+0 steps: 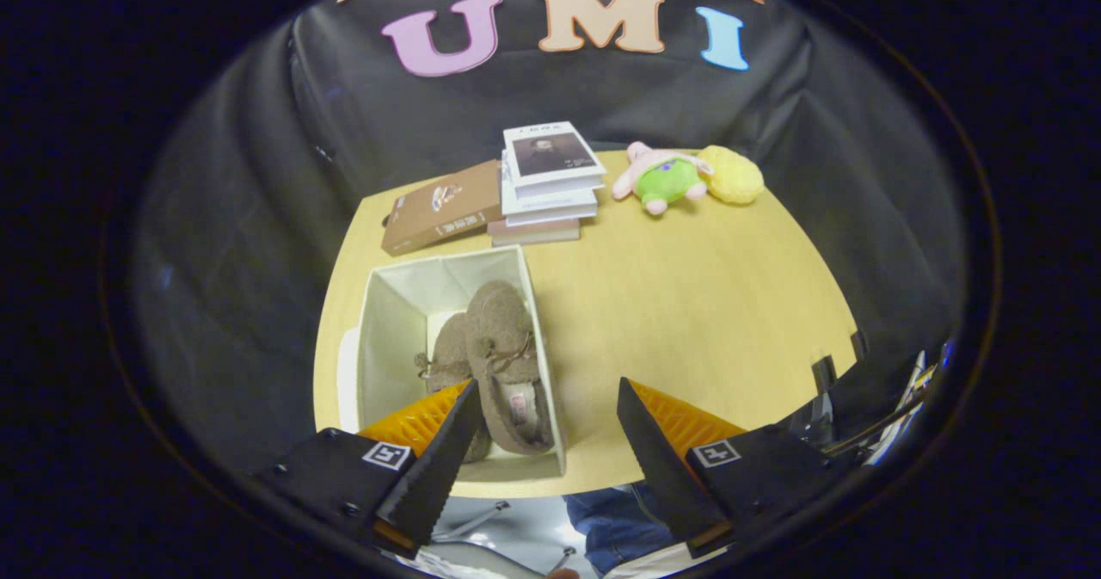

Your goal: Open the storage box then place both shoes into the box .Put the left shoe in first, then the right shoe, with the right side of both shoes facing outward in a uniform manner.

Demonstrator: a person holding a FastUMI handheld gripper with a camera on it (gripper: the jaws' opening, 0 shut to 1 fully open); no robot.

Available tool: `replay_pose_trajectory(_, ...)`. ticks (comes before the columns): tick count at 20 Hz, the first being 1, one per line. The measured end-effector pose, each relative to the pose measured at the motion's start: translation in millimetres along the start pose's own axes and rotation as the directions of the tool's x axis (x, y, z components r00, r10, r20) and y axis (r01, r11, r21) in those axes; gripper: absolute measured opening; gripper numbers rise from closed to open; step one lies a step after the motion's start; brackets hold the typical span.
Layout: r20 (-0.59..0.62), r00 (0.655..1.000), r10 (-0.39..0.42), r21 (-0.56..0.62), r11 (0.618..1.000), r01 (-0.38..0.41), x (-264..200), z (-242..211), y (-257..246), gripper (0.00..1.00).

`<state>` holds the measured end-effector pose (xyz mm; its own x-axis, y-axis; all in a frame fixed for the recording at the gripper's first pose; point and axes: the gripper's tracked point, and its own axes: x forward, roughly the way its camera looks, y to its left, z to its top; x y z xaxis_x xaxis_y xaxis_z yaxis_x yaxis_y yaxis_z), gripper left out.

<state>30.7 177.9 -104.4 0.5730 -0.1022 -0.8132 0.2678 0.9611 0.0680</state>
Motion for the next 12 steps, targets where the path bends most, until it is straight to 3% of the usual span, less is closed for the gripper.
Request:
replay_pose_trajectory(4,0.128,0.992,-0.004,0.051,0.999,-0.003,-12,31,-44,1.0)
replay_pose_trajectory(6,0.252,0.968,-0.001,0.081,0.997,-0.02,-19,60,-64,1.0)
replay_pose_trajectory(9,0.449,0.893,0.021,0.067,0.996,-0.058,-36,101,-95,0.99)
replay_pose_trajectory(12,0.63,0.774,0.066,0.012,0.995,-0.094,-60,141,-114,0.98)
